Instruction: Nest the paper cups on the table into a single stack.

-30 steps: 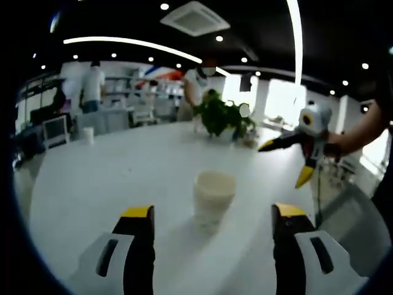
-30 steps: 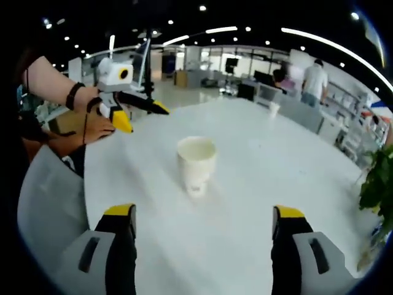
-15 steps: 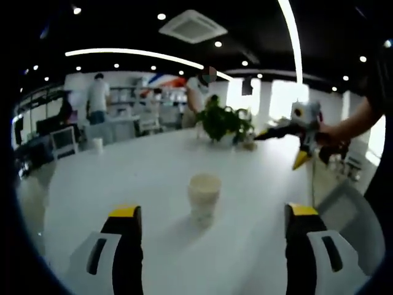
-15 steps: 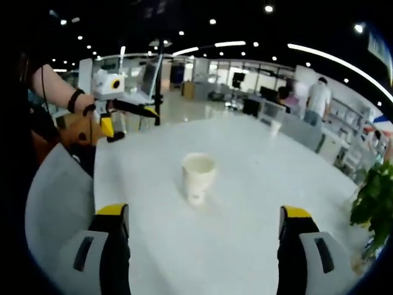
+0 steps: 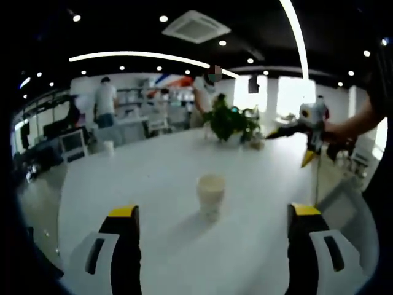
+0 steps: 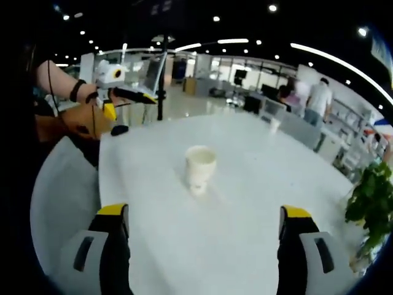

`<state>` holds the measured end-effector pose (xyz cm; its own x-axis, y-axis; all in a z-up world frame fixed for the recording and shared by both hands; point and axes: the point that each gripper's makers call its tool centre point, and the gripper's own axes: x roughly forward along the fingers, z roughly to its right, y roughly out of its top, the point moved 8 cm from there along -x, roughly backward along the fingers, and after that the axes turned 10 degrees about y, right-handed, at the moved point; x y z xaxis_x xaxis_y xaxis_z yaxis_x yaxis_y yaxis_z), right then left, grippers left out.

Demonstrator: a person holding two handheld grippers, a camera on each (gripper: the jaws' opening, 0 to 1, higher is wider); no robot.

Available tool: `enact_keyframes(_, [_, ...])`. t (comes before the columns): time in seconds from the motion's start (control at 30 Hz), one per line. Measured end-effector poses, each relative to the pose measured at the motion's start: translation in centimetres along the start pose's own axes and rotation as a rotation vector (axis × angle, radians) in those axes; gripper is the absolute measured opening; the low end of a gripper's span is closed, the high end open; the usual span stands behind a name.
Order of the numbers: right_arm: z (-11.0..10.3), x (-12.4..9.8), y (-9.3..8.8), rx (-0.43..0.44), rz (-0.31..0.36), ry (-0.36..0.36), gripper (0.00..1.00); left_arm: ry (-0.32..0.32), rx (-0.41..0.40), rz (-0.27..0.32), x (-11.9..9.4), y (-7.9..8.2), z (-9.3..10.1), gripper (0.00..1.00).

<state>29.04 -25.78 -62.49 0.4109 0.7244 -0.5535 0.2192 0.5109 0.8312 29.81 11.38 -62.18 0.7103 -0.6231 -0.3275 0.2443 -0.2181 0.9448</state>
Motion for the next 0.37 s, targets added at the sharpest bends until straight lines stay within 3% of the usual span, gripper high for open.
enact_keyframes(0.37, [0.12,-0.48,-0.46,0.011,0.001,-0.005,1.0,0.006,-0.011,0.006,-0.48,-0.35,0.25,0.99])
